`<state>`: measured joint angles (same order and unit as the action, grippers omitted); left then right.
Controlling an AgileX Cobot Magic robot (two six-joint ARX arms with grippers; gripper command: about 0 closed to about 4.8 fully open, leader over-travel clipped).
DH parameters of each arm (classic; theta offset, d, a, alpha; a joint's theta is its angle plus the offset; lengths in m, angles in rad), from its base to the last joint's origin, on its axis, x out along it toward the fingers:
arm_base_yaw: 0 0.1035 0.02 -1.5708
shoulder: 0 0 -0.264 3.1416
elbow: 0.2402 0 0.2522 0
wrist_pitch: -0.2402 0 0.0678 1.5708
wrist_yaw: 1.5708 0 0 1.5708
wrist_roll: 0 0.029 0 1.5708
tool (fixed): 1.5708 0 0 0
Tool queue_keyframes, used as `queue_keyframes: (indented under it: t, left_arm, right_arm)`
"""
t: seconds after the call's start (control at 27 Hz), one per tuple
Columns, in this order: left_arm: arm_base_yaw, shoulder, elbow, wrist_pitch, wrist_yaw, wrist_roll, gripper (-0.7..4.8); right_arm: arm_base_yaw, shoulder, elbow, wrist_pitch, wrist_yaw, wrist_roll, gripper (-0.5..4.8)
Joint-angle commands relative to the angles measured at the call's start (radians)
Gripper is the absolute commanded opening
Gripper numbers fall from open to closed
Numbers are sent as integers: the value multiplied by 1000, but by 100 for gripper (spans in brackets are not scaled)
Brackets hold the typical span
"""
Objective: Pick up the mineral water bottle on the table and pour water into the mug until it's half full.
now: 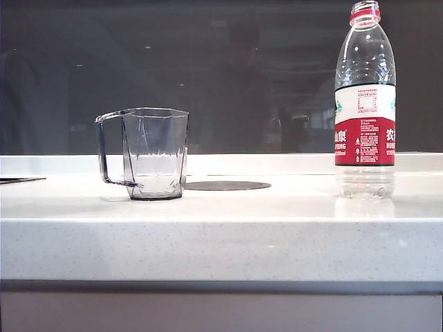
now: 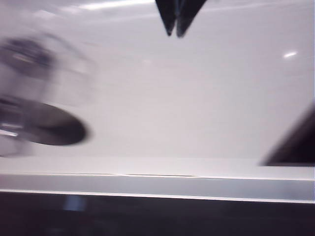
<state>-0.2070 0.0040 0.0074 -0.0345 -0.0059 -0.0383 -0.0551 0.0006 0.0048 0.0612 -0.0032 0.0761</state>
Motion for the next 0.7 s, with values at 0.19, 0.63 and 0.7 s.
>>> queue_keyframes:
  t: [0.19, 0.63, 0.7]
  left_arm:
    - [-345, 0, 3, 13, 3, 2, -4]
    - [-493, 0, 3, 13, 6, 2, -4]
    - [-493, 0, 3, 13, 6, 2, -4]
  right_arm:
    - [4, -2, -3, 51, -116, 375, 0]
    - [212, 35, 91, -56, -119, 339, 344]
    - [264, 58, 97, -55, -74, 283, 425]
